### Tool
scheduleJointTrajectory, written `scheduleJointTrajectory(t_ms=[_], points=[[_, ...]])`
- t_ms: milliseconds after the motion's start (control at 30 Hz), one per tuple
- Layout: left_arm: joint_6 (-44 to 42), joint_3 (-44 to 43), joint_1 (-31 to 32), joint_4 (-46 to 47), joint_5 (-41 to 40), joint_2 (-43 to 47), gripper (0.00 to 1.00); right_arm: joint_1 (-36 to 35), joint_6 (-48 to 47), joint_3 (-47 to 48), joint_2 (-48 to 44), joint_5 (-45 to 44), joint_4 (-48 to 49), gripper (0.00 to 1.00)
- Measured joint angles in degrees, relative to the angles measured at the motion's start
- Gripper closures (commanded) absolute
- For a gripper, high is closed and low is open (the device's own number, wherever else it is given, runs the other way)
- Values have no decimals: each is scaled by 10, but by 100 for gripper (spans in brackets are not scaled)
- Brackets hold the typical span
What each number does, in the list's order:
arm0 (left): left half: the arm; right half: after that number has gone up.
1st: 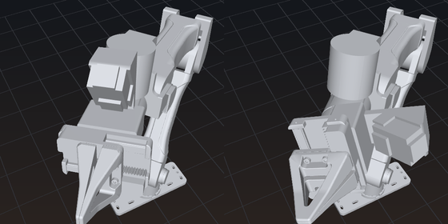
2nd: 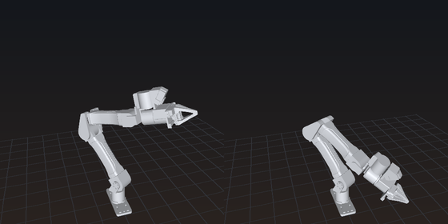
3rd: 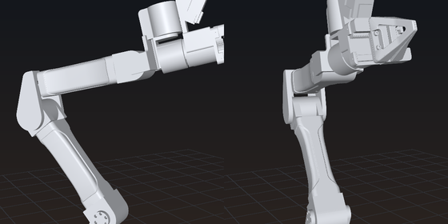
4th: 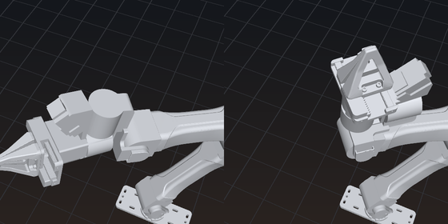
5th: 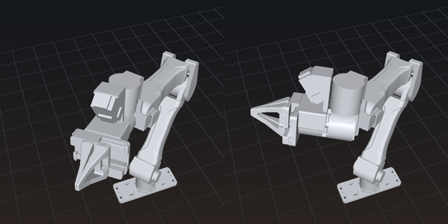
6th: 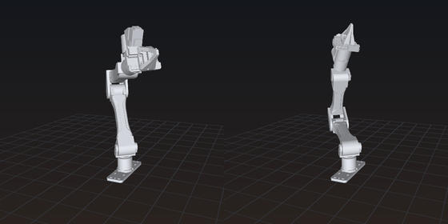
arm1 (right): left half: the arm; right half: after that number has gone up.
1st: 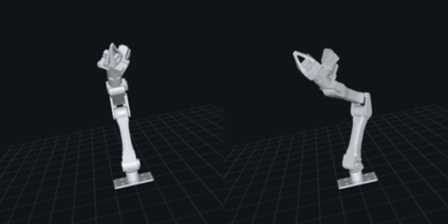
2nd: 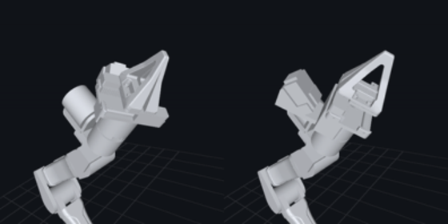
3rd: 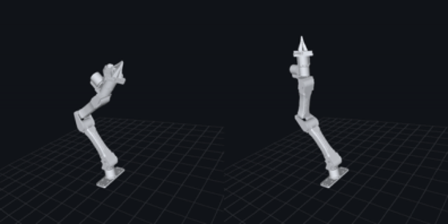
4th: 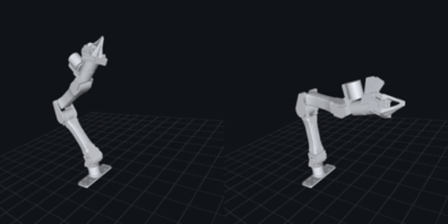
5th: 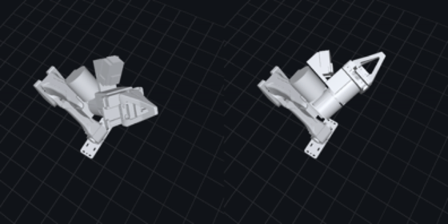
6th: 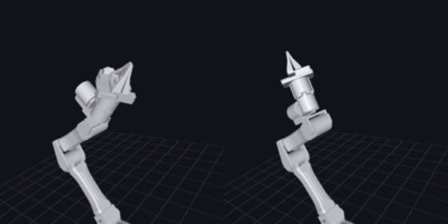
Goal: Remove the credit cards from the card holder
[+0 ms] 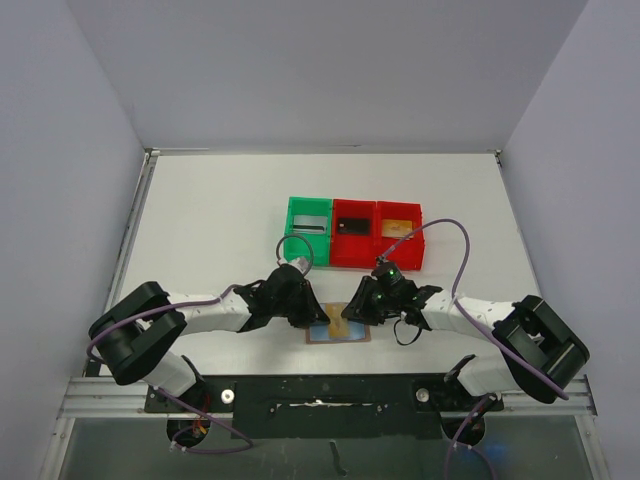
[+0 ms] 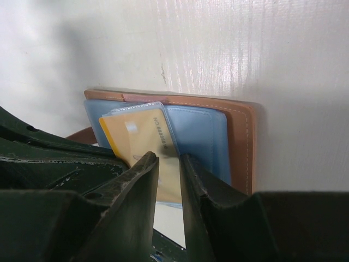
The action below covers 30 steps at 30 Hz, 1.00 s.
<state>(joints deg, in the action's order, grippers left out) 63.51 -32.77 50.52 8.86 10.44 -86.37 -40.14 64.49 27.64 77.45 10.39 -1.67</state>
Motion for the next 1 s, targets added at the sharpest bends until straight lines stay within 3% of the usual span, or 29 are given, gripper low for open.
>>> scheduleJointTrajectory(t_ms=[500,833,1000], points=[[1,0,0,4,4,0,100,-6,-37,12,-24,14,-5,72],[-1,0,0,4,5,0,83,-8,-29,16,18,21,3,74],[2,5,0,10,5,0,93,-8,-22,16,18,19,3,74]])
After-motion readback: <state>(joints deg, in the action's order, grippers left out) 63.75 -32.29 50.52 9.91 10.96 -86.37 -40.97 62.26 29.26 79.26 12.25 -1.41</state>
